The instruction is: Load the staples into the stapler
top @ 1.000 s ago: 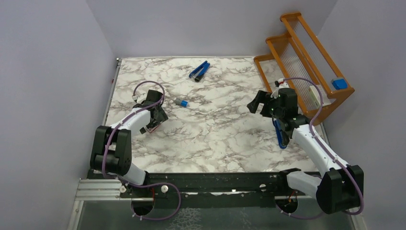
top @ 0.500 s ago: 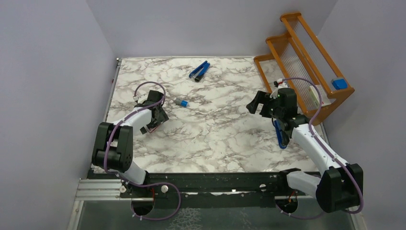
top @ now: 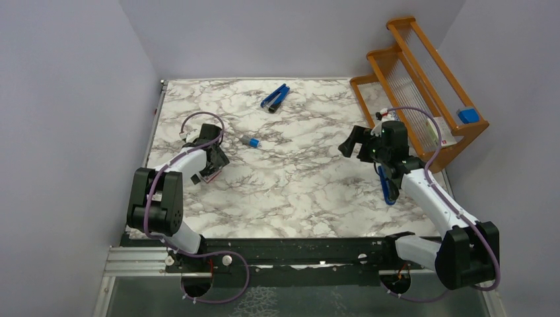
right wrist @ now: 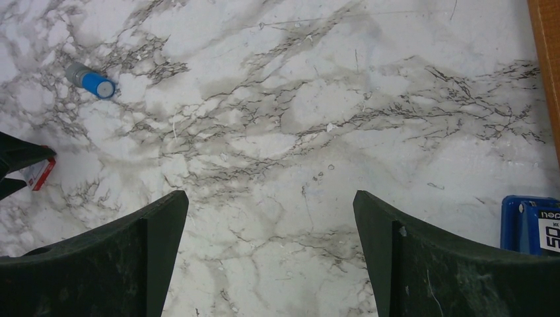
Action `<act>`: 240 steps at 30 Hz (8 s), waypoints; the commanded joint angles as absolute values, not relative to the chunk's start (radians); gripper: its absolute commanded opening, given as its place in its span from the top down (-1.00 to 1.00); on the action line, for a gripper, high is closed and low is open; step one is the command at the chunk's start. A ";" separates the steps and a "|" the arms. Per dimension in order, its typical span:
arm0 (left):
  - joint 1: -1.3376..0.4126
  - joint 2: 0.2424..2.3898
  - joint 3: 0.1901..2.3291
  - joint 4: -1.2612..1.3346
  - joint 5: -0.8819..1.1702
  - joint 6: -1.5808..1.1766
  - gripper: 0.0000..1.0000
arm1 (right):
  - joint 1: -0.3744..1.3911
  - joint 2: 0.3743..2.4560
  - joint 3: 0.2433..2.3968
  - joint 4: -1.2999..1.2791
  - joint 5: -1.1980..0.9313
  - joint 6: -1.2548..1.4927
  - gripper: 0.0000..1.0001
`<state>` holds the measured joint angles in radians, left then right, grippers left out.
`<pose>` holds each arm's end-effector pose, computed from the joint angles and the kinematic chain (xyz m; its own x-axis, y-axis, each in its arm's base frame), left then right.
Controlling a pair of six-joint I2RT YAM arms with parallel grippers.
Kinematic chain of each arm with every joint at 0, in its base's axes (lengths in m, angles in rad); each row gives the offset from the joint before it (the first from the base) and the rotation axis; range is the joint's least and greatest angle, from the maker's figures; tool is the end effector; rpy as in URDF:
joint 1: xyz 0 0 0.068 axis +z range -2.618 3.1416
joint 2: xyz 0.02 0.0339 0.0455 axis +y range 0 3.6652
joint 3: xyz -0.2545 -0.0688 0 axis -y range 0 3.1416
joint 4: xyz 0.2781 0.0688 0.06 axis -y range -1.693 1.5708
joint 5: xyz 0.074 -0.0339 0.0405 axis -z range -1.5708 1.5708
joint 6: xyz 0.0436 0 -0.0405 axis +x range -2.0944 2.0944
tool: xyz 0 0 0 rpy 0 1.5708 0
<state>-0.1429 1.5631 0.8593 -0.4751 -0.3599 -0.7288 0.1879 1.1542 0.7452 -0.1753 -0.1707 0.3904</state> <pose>0.3117 -0.0293 0.1277 -0.6825 -0.5315 -0.5017 -0.6091 0.7930 -0.0116 0.2871 0.0621 0.2262 -0.6242 0.2631 -0.7357 -0.0927 0.9100 0.4041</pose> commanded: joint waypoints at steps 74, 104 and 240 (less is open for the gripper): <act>-0.246 2.657 2.462 -0.431 0.209 0.131 -0.05 | 0.182 0.990 0.743 -0.426 -0.326 0.408 -0.91; -0.286 2.384 2.149 -0.397 0.369 -0.030 1.00 | 0.182 0.925 0.707 -0.262 -0.227 0.570 -0.90; -0.591 1.419 0.953 -0.084 0.026 -0.061 -0.27 | 0.236 1.082 1.105 -0.706 -0.553 0.191 0.99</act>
